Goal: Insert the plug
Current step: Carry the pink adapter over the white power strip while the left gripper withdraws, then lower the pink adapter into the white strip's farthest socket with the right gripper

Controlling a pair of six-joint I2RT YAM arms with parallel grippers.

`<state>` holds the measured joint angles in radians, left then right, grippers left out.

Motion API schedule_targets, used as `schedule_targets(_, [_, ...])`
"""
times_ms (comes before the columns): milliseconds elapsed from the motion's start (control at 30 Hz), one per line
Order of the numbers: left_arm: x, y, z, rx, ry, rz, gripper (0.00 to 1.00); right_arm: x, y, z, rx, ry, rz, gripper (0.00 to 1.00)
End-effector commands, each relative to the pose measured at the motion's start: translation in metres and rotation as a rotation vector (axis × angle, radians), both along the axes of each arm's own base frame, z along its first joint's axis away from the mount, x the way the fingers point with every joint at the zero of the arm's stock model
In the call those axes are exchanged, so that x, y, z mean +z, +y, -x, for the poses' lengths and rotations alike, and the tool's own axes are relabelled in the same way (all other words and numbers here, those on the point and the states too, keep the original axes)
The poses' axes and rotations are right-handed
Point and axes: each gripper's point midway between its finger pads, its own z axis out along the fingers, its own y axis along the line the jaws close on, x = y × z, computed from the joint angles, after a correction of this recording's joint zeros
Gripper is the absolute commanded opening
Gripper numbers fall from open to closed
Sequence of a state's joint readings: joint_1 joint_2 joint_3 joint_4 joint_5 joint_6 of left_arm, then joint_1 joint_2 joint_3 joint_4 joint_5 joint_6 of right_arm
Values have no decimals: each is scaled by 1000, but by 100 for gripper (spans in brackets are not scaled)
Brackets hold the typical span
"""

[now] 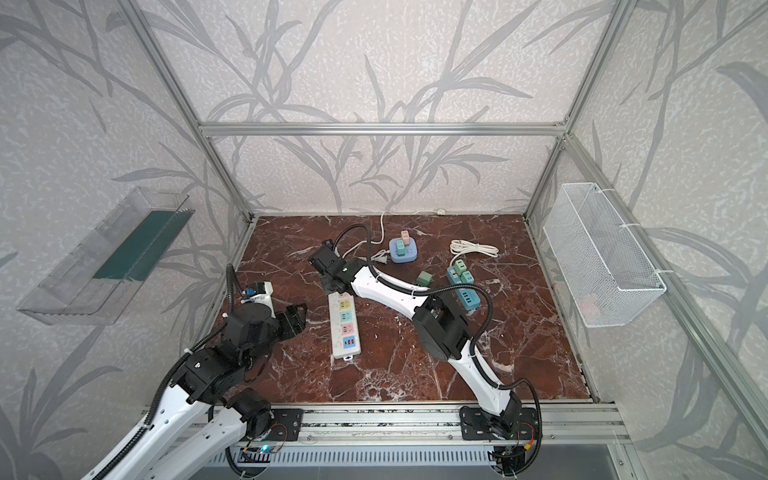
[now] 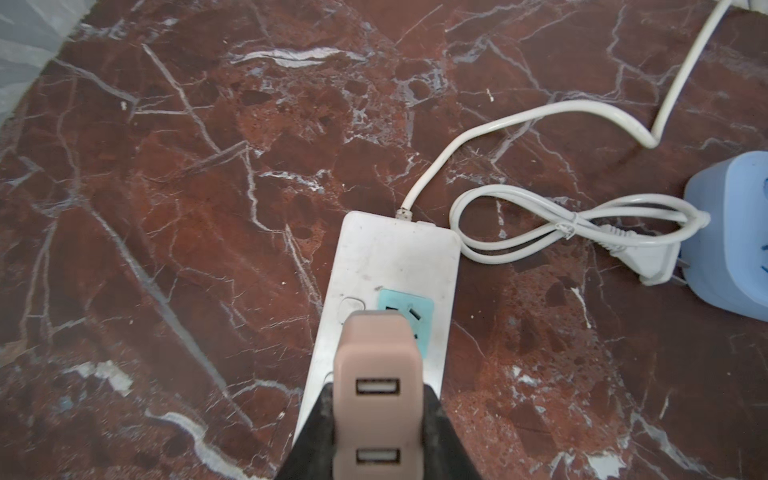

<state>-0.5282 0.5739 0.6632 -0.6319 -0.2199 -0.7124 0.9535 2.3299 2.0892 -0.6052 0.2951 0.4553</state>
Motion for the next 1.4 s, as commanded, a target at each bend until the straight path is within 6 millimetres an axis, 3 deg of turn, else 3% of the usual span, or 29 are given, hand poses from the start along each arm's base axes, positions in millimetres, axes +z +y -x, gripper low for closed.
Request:
schedule_targets(0, [10,18,9,66,13,-29,75,-8,-9,-3,-42,19,62,0])
schedule_targets(367, [23,37,21,107,-38,-67,76,-36,-9,-5,-84,81,68,0])
schedule_targets(833, [22,37,21,95,-44,-76,77,-47,-14,-16,-170,121,42,0])
schedule_targets(1133, [21,36,22,83,-41,-76,77,-49,-21,-5,-141,165,89,0])
schedule_targets(1367, [22,35,21,80,-46,-79,77,-79,-27,-7,-165,200,157,0])
